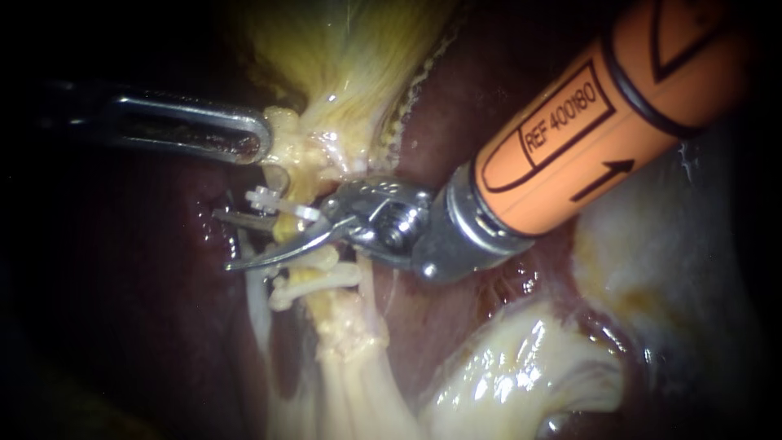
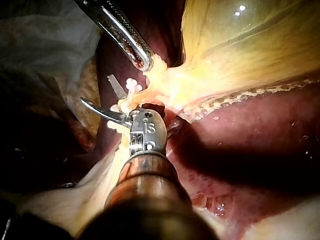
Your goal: Go to the cutting position left tube
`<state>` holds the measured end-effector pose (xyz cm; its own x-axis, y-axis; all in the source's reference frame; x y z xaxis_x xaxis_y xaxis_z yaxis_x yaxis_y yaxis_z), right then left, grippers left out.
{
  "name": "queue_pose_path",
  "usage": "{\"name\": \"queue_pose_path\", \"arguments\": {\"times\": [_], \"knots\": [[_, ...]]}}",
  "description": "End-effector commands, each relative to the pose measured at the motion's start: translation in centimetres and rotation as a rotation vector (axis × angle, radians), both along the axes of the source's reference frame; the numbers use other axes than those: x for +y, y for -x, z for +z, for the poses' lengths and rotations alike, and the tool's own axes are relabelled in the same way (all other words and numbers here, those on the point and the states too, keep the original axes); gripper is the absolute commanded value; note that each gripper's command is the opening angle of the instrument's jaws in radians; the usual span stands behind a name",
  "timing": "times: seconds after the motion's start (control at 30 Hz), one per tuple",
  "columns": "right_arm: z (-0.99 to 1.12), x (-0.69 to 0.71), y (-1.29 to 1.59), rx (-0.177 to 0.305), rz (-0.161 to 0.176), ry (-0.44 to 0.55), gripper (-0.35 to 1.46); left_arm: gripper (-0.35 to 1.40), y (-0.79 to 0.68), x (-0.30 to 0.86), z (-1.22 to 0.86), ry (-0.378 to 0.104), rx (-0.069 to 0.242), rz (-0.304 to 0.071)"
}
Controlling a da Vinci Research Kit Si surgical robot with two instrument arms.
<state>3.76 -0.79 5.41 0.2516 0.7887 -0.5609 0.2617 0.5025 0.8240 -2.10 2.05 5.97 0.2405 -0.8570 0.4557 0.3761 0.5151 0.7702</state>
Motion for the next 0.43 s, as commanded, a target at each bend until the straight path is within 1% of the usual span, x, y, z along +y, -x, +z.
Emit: {"name": "queue_pose_path", "arguments": {"times": [0.03,0.43], "knots": [[0.0,0.0,0.0,0.0,-0.001,0.0,1.19,-0.35,0.0,0.0,0.01,0.0,0.0,0.0],[0.01,0.0,0.01,0.0,-0.001,0.0,1.19,-0.35,0.0,0.0,0.01,0.0,0.0,0.0]]}}
